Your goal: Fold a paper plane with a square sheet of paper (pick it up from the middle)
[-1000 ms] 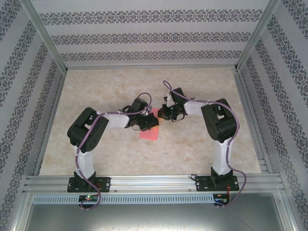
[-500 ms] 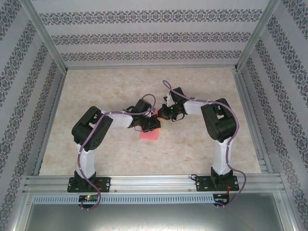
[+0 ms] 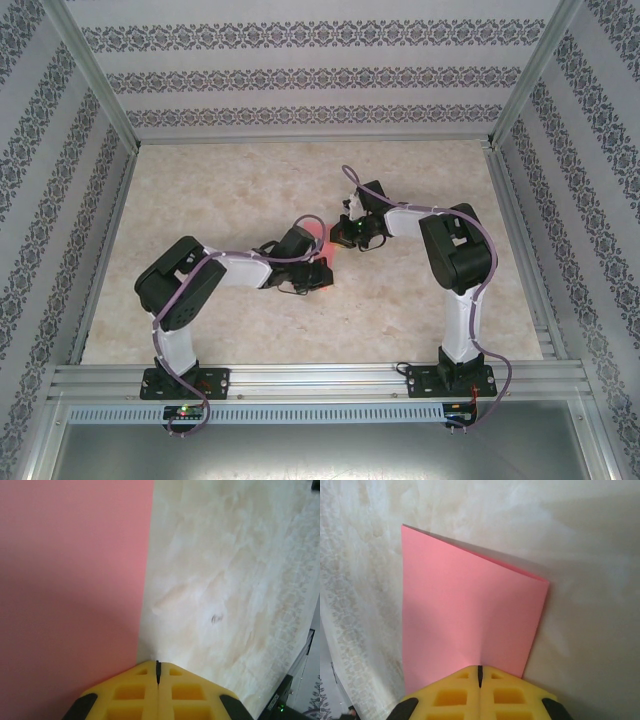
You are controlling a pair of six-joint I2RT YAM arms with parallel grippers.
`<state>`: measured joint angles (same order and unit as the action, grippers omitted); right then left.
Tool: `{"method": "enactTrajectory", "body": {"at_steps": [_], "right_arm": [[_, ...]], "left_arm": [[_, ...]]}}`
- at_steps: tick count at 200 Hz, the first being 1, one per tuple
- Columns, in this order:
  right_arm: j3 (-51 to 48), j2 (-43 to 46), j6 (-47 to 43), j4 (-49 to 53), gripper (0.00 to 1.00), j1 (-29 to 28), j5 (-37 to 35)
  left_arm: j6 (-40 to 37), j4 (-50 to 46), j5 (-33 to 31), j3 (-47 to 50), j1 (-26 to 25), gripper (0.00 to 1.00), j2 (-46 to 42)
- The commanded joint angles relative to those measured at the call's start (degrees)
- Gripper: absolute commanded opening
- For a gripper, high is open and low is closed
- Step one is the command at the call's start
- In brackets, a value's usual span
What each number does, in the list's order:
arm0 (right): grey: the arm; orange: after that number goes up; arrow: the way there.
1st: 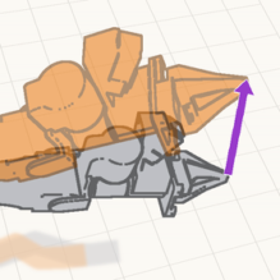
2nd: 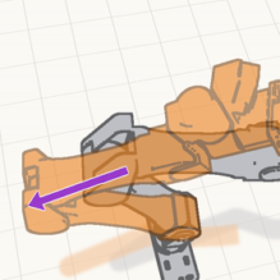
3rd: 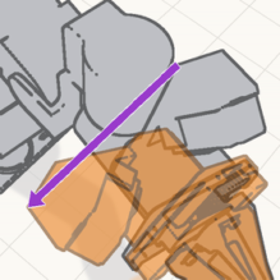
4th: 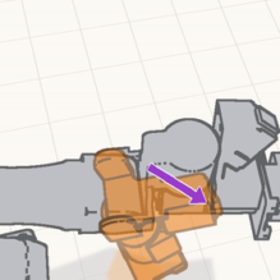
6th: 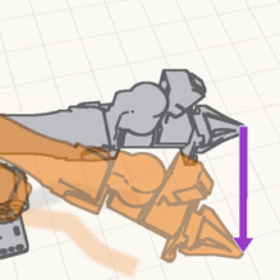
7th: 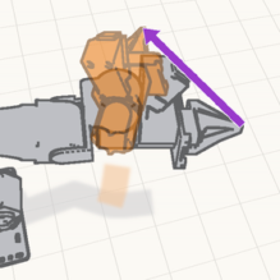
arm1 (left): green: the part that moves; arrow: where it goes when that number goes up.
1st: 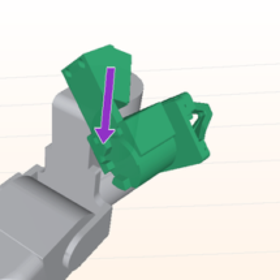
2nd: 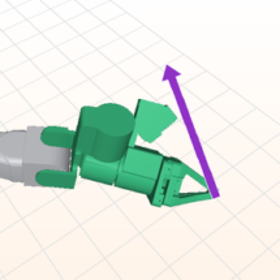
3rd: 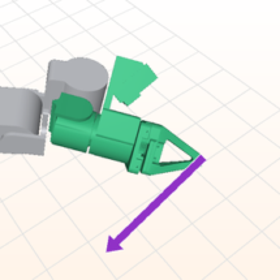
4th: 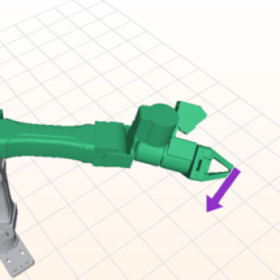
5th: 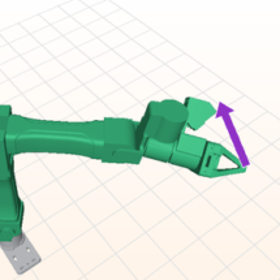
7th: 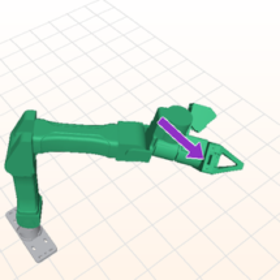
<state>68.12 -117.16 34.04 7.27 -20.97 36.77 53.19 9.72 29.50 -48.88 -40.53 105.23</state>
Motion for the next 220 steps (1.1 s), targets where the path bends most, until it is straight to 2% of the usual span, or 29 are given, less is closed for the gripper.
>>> {"method": "enactTrajectory", "body": {"at_steps": [1,30,53,80,102,110,143,157,189,220], "right_arm": [[-0.4,-2.5,-1.9,1.6,0.00,0.9,-3.6],[-0.7,-2.2,-1.8,1.0,0.00,0.9,-3.0],[0.4,-2.0,-2.9,1.3,0.00,0.8,-1.8],[3.6,-0.4,-5.0,4.0,0.00,0.4,-1.8],[5.0,3.1,-6.0,7.2,0.02,-0.8,-4.7],[5.3,4.5,-6.3,9.0,0.06,-1.6,-6.8],[5.5,9.7,-5.6,16.7,0.33,-5.5,-18.3],[5.5,10.9,-4.2,19.0,0.39,-7.3,-21.9],[6.9,11.0,-1.8,23.2,0.50,-12.3,-27.9],[10.8,9.0,-3.8,28.4,0.69,-18.2,-35.0]], "left_arm": [[2.0,-7.9,0.9,4.6,-2.6,0.01,-0.7],[2.2,-8.3,0.3,4.8,-2.6,0.02,-3.2],[-0.1,-11.9,0.1,-0.1,-2.0,0.05,-4.4],[-3.3,-18.2,-0.5,-6.8,0.7,0.19,-5.3],[-6.0,-23.9,-1.8,-10.4,4.5,0.35,-6.4],[-6.6,-25.6,-2.3,-10.9,6.2,0.39,-7.0],[-7.1,-31.0,-4.7,-11.1,14.3,0.57,-8.4],[-6.7,-31.2,-4.7,-10.5,17.2,0.63,-8.6],[-6.4,-31.6,-5.5,-9.3,19.8,0.77,-9.0],[-5.0,-32.4,-7.6,-7.3,23.3,0.87,-9.9]]}}
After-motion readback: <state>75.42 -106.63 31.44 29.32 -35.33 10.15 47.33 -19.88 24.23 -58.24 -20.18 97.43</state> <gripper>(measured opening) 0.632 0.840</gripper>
